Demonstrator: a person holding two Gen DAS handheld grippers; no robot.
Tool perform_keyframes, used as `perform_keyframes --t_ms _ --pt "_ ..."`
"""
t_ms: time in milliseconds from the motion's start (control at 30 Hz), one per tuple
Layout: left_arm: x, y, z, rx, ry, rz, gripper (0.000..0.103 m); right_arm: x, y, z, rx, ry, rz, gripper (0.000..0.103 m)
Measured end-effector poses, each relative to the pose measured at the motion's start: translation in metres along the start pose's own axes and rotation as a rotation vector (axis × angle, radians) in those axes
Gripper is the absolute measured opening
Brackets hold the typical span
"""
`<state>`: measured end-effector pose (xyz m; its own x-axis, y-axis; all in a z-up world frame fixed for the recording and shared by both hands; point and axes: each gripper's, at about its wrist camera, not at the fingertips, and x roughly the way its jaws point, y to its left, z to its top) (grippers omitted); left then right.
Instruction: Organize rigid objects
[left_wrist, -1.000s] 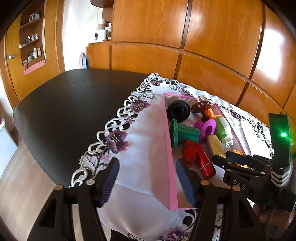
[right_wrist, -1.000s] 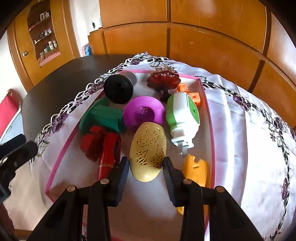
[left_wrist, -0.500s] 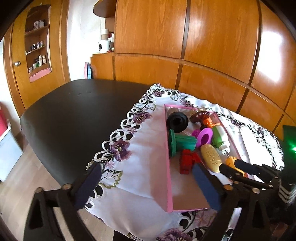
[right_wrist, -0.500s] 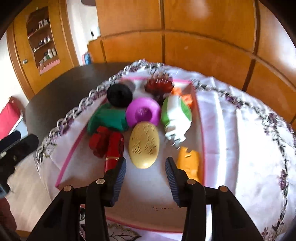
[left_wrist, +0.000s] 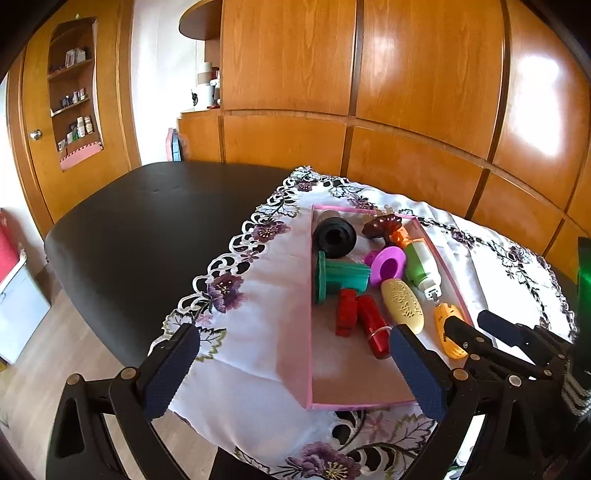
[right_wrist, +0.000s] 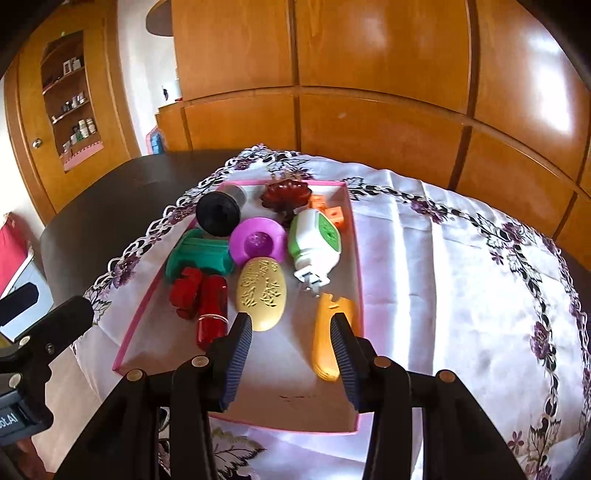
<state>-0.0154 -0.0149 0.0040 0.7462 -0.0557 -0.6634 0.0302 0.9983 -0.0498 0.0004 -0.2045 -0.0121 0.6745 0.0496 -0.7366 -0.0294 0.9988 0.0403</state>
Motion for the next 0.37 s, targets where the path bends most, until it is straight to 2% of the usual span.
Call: perform_keyframes --t_ms 167,367 --pt "-0.0042 -0.0016 -0.0013 0.014 -0.039 0.049 0.103 -0.0021 -0.0026 -0.0022 0.011 -0.004 0.0 0.044" --pt "-0.0012 0.0025 -0.0007 0.005 -0.021 0.042 0.103 -0.0029 -0.0011 -0.0028 0.005 -0.005 0.01 0.044"
